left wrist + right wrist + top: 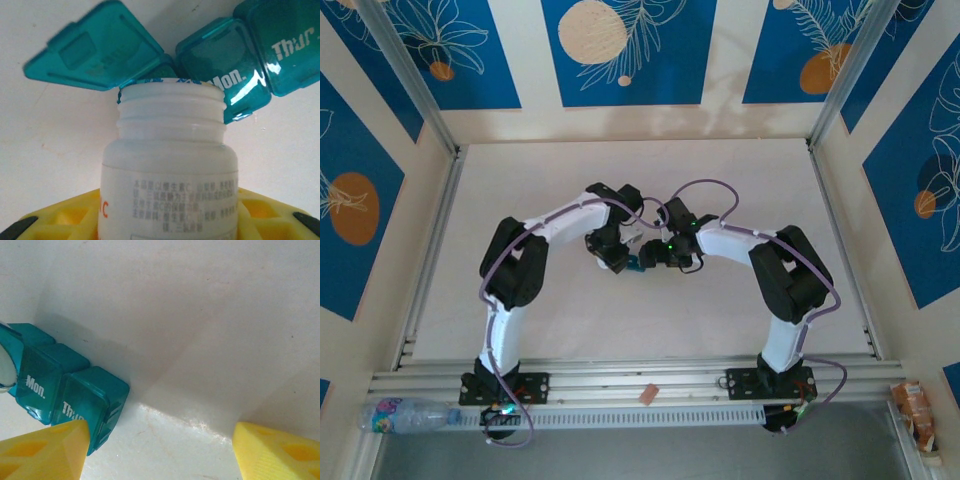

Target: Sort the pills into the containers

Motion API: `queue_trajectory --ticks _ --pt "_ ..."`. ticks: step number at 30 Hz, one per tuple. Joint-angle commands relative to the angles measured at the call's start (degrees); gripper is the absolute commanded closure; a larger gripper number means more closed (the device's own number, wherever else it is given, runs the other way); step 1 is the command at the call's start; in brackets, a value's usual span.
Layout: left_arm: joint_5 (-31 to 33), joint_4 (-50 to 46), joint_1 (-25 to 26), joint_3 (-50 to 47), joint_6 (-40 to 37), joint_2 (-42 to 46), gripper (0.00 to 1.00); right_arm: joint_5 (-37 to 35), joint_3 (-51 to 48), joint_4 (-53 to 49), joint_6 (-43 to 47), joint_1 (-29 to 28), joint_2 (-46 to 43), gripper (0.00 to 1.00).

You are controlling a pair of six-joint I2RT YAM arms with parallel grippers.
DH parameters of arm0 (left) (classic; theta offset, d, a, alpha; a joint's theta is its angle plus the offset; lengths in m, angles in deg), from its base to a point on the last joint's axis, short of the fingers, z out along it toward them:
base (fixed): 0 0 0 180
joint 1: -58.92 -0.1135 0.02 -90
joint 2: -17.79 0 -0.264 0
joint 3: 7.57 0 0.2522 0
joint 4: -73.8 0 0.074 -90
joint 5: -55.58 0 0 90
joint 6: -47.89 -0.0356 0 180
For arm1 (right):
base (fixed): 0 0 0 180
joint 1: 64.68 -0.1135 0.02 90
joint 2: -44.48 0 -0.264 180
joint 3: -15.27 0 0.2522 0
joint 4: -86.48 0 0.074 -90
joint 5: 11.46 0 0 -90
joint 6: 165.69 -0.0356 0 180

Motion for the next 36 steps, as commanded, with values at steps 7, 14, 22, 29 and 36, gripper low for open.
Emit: queue_trajectory --ticks 7,14,22,29,36 --pt "-3.38 4.74 -1.02 -4.95 2.51 5.64 1.0 5.01 -8.22 6.4 -3.35 2.61 -8.34 0.3" --pt "-3.74 5.43 -1.35 -6.59 2.37 7.32 1.0 8.11 -11.29 11.38 -7.19 5.78 -10.12 0.5" --pt "-3.35 5.12 -2.12 -7.77 1.75 7.54 1.0 14.11 -8.22 16.21 -11.22 7.55 -3.82 0.69" --pt "-3.03 5.14 -3.08 -9.35 1.33 8.32 1.0 17.38 -5.84 19.55 -13.95 7.68 1.66 0.75" --pt "-3.65 5.17 -3.5 -9.73 1.37 8.85 1.0 18.24 -4.92 20.84 -14.77 7.68 4.28 0.76"
